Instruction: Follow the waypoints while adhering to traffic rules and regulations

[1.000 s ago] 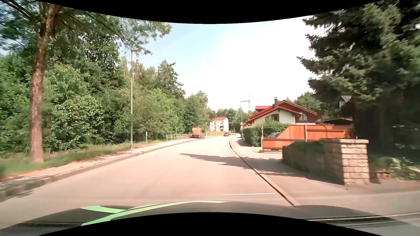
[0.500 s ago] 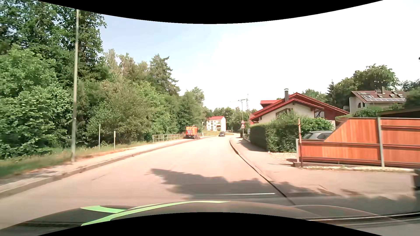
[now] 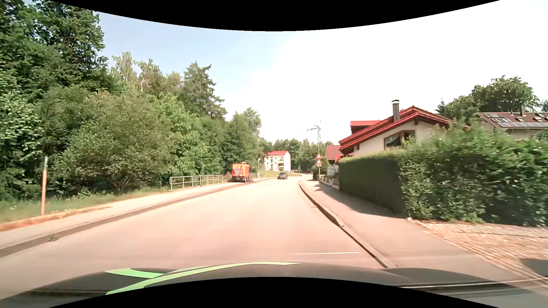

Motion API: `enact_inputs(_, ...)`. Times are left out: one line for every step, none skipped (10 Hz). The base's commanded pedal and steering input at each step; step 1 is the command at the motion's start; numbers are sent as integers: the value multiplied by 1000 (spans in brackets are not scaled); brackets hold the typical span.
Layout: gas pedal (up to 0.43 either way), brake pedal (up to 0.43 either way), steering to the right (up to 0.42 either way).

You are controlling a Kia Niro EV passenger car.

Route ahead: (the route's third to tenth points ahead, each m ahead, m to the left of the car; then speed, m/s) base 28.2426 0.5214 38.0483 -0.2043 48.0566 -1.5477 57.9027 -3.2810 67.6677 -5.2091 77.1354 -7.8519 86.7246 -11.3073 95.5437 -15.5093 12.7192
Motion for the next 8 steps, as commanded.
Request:
enact_inputs(39,0,18)
enact_inputs(39,0,18)
enact_inputs(39,0,18)
enact_inputs(39,0,18)
enact_inputs(39,0,18)
enact_inputs(39,0,18)
enact_inputs(39,0,17)
enact_inputs(39,0,16)
